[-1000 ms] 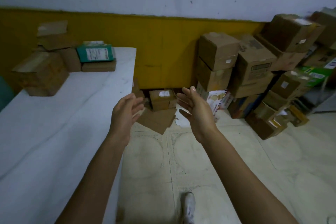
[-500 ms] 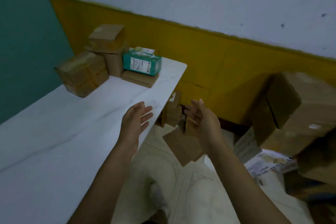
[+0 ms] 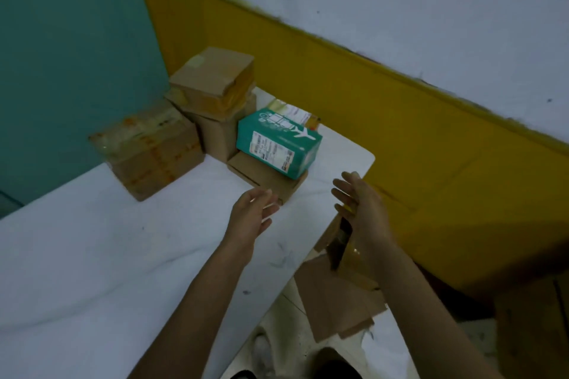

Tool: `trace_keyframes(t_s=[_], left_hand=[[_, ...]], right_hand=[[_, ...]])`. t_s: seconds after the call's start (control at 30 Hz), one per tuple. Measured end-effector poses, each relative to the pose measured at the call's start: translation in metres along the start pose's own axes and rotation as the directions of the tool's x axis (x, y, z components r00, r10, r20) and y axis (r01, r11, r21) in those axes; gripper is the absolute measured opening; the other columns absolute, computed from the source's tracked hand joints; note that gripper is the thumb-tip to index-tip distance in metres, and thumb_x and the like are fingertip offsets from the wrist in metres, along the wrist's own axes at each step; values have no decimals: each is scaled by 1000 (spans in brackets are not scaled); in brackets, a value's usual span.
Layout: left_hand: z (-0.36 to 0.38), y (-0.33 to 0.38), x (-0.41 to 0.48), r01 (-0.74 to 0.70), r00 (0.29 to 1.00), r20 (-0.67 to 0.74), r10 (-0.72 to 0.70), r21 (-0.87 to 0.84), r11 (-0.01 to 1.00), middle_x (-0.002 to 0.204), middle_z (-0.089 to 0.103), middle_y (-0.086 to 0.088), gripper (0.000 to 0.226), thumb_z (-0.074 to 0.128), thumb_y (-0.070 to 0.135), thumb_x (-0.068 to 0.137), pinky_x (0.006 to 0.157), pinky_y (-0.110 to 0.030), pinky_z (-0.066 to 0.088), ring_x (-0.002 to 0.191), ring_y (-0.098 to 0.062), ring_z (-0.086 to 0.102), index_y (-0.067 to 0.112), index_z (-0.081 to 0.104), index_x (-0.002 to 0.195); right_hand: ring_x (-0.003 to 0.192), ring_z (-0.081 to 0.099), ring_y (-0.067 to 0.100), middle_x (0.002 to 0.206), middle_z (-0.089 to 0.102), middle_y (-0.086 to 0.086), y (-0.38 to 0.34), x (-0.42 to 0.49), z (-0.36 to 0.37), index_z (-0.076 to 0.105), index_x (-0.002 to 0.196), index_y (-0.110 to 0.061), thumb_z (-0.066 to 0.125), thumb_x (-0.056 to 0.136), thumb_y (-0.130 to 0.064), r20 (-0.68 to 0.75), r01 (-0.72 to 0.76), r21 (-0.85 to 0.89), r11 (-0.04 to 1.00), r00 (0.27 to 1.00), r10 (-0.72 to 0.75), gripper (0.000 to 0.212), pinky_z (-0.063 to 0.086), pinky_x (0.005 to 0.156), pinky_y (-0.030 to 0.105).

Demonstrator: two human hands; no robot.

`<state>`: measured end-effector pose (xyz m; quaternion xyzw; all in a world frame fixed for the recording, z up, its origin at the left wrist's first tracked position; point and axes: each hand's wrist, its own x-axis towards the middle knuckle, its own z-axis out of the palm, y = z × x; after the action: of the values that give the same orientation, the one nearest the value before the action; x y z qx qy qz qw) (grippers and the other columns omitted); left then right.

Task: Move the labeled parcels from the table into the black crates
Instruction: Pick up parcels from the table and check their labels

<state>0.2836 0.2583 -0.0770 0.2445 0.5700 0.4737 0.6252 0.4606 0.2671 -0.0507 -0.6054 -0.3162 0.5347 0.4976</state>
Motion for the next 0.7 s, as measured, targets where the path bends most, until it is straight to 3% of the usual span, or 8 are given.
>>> trace_keyframes(t_s=[0.1, 0.27, 0.33, 0.4, 0.47, 0.53, 0.6, 0.7], left_hand=[[7, 6, 34, 21, 997, -76, -20, 13, 1000, 110, 66, -1, 21, 54, 26, 96, 92, -32, 45, 102, -14, 62, 20, 58, 115], [30, 18, 88, 29, 980, -197, -38, -48, 998, 96, 65, 3, 3, 57, 27, 94, 80, -28, 48, 92, -10, 61, 27, 58, 91], [47, 23, 114, -1, 966, -257, -27, -109, 994, 94, 63, 7, 5, 57, 24, 94, 75, -25, 47, 88, -6, 58, 27, 58, 90], [69, 26, 140, -30, 952, -305, -14, -139, 990, 102, 65, 8, 8, 57, 23, 94, 75, -25, 49, 92, -6, 59, 26, 60, 101], [92, 28, 164, -19, 946, -320, -61, -240, 971, 110, 65, 2, 20, 55, 22, 96, 76, -27, 53, 94, -11, 62, 22, 56, 116], [109, 25, 185, 15, 950, -280, -135, -390, 921, 111, 66, -1, 18, 55, 23, 96, 75, -31, 56, 94, -15, 65, 22, 55, 114], [119, 18, 201, 32, 942, -282, -183, -467, 884, 121, 65, -6, 29, 58, 24, 94, 92, -42, 52, 107, -23, 64, 19, 53, 123], [124, 7, 211, -3, 901, -399, -169, -396, 918, 128, 62, -10, 47, 65, 22, 89, 101, -48, 46, 115, -27, 60, 15, 49, 132]], right_hand=[[112, 60, 17, 120, 65, 1, -8, 50, 2, 60, 118, -20, 47, 99, -36, 0, -25, -17, 1000, 1000, 25, 29, 47, 96, 36], [110, 56, 18, 118, 62, 1, -18, 149, 11, 59, 116, -19, 49, 99, -34, 17, -26, -120, 992, 999, 28, 25, 47, 94, 35], [99, 57, 11, 106, 62, -4, -19, 190, 16, 59, 109, -20, 53, 98, -32, 48, -20, -166, 986, 998, 28, 18, 48, 79, 22], [82, 56, 2, 92, 62, -8, -18, 230, 22, 60, 105, -18, 58, 95, -29, 112, 8, -228, 974, 994, 18, 14, 45, 54, 8], [72, 53, 0, 85, 60, -9, -14, 266, 25, 59, 104, -17, 61, 93, -25, 161, -3, -300, 954, 985, 54, 14, 40, 42, 7], [71, 52, -1, 87, 60, -7, -5, 295, 28, 59, 107, -17, 62, 92, -25, 221, -58, -367, 928, 964, 147, 17, 42, 45, 12], [78, 54, 3, 100, 61, -2, 8, 311, 26, 58, 115, -14, 65, 91, -23, 294, -78, -444, 892, 928, 227, 27, 44, 55, 18], [88, 58, 8, 115, 62, 7, 21, 320, 20, 59, 118, -8, 67, 88, -11, 386, -6, -467, 884, 898, 210, 31, 47, 60, 11]])
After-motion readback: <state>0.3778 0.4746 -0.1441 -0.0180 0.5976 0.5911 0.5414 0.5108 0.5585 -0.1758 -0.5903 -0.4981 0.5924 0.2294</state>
